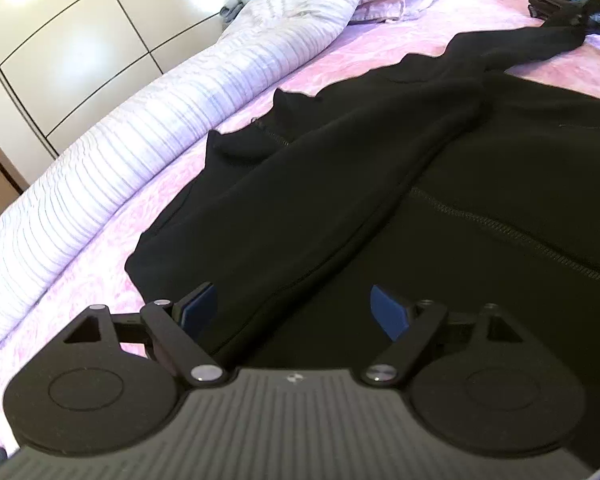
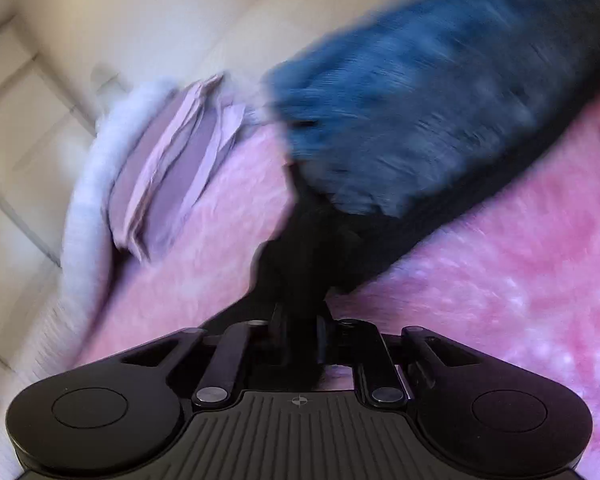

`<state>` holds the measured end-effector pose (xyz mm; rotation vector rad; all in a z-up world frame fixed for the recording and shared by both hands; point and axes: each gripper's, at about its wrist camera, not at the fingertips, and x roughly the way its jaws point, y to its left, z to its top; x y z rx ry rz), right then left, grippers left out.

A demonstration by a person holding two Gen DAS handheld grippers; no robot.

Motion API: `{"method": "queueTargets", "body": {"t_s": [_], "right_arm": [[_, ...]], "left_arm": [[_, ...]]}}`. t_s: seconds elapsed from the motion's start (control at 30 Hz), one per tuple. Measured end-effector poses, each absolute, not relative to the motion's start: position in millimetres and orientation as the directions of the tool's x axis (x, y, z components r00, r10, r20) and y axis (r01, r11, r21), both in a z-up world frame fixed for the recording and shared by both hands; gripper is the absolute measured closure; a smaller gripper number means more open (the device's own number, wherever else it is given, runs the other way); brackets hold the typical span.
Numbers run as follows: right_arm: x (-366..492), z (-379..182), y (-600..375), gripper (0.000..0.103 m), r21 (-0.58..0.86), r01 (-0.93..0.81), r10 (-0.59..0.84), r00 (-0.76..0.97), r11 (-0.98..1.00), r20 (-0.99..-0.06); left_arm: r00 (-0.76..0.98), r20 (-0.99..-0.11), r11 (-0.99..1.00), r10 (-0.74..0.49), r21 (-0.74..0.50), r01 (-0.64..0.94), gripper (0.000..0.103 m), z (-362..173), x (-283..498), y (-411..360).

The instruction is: Fold clothes

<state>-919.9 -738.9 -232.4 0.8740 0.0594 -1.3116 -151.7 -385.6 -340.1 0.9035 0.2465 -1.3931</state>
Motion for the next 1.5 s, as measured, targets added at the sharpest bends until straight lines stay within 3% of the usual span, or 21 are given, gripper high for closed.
{"method": "queueTargets", "body": {"t_s": [0.23,0.3,0.4,0.5,0.67,0.73,0.93,1.1,1.17,1.2,1.3,1.33,1.5], "right_arm": [[-755.3,-133.3,-678.2,0.092,0.257,0.848,-0.810,0.522,0.463,-0.266],[-694.4,-99.8,-644.9,0.092,0.192,0.750,-0.737,0.659,0.632,-0.150],[-605.4,-75.7,-572.2,0.092,0.057,0.503,-0.502,0.864,0.862,-0.032],[-522.1,-101.0,-498.9,0.093,0.009,0.280,-0.278,0.957,0.960,-0.076],[-405.8,-205.6,-409.4,0.092,-0.013,0.111,-0.104,0.884,0.994,-0.455],[-390.1,-231.6,-395.3,0.092,0.028,0.108,-0.076,0.841,0.994,-0.536],[-378.6,-232.2,-397.9,0.092,0.062,0.144,-0.087,0.832,0.988,-0.548],[-390.4,-201.8,-409.3,0.092,0.088,0.199,-0.152,0.913,0.976,-0.380],[-384.8,-202.4,-404.5,0.092,0.094,0.202,-0.156,0.919,0.975,-0.361],[-377.8,-208.0,-400.5,0.091,0.080,0.169,-0.124,0.908,0.982,-0.401],[-351.6,-235.6,-384.8,0.068,0.082,0.029,0.026,0.798,0.996,-0.602],[-351.9,-240.8,-377.8,0.062,0.062,0.010,0.031,0.777,0.998,-0.628],[-407.0,-231.2,-376.9,0.056,0.114,-0.006,0.068,0.832,0.993,-0.551]], "left_arm": [[0.221,-0.596,-0.044,-0.772,0.398,0.916,0.022,-319.4,-150.1,-362.4],[0.239,-0.572,-0.020,-0.785,0.408,0.913,0.022,-311.0,-146.8,-346.9],[0.269,-0.543,0.032,-0.796,0.406,0.913,0.022,-299.8,-136.4,-317.7],[0.282,-0.535,0.075,-0.796,0.375,0.924,0.021,-295.0,-120.8,-289.6],[0.283,-0.537,0.103,-0.795,0.341,0.935,0.021,-299.7,-102.7,-268.1],[0.284,-0.537,0.114,-0.794,0.327,0.938,0.021,-301.6,-95.5,-259.4],[0.285,-0.539,0.147,-0.792,0.285,0.947,0.021,-307.3,-73.9,-233.6],[0.272,-0.533,0.153,-0.801,0.257,0.954,0.021,-310.6,-64.1,-219.5],[0.266,-0.539,0.152,-0.799,0.246,0.957,0.021,-313.0,-63.4,-220.1],[0.265,-0.543,0.153,-0.797,0.244,0.958,0.021,-313.9,-62.9,-220.3],[0.265,-0.550,0.153,-0.792,0.241,0.958,0.021,-314.2,-63.2,-221.5],[0.262,-0.549,0.153,-0.794,0.237,0.959,0.021,-313.8,-63.8,-222.9],[0.261,-0.533,0.154,-0.805,0.238,0.959,0.021,-308.3,-70.5,-245.9]]}}
